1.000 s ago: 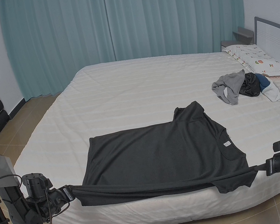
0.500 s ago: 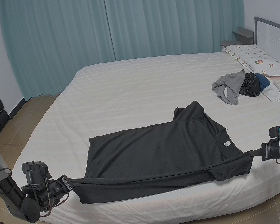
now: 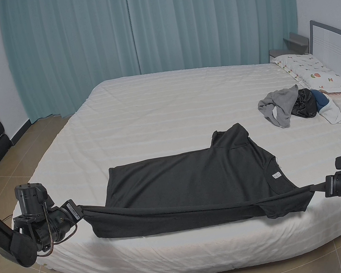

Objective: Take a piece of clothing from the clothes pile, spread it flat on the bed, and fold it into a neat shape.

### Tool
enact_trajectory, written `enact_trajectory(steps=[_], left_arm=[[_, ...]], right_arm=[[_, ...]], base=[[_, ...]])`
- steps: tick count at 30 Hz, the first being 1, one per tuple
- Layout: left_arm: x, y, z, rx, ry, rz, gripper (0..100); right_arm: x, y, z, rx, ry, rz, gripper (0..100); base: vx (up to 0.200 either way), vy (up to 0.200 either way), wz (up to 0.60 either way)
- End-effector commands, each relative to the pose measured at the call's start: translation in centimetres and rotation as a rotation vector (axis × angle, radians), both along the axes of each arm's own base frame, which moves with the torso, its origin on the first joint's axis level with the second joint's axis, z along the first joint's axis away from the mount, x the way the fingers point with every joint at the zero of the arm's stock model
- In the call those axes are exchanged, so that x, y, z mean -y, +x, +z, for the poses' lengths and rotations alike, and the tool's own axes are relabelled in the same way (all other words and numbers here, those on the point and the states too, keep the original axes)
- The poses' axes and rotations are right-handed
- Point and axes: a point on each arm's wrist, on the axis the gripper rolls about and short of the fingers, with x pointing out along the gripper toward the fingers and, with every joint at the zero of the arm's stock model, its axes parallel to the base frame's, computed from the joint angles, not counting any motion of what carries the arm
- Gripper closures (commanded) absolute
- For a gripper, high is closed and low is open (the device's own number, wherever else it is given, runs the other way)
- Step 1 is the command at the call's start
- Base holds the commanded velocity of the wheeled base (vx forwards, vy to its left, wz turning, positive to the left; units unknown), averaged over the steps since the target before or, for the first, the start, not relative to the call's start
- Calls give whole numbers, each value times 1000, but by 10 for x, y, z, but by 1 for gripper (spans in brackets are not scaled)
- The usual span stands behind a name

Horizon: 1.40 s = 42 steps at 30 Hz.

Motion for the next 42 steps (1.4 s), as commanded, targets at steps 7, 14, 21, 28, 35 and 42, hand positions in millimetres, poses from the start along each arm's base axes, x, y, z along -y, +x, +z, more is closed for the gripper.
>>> enact_trajectory(steps=[7, 14, 21, 28, 35, 42], left_arm=[[5, -20, 7, -19, 4, -26, 100], [7, -3, -6, -102, 10, -27, 100], [8, 28, -21, -127, 6, -16, 100], [11, 54, -31, -150, -13, 0, 100], [9, 70, -38, -154, -23, 18, 100], [10, 80, -49, -171, -38, 31, 100]], right_arm=[[0, -11, 0, -7, 6, 1, 100], [-1, 5, -2, -6, 16, 5, 100], [-2, 30, -8, -20, 22, 8, 100], [-9, 58, -20, -45, 35, 9, 100], [-22, 84, -33, -69, 31, 7, 100], [-28, 104, -37, -66, 41, -28, 100]], base=[[0, 0, 0], [0, 0, 0], [0, 0, 0], [0, 0, 0], [0, 0, 0], [0, 0, 0]])
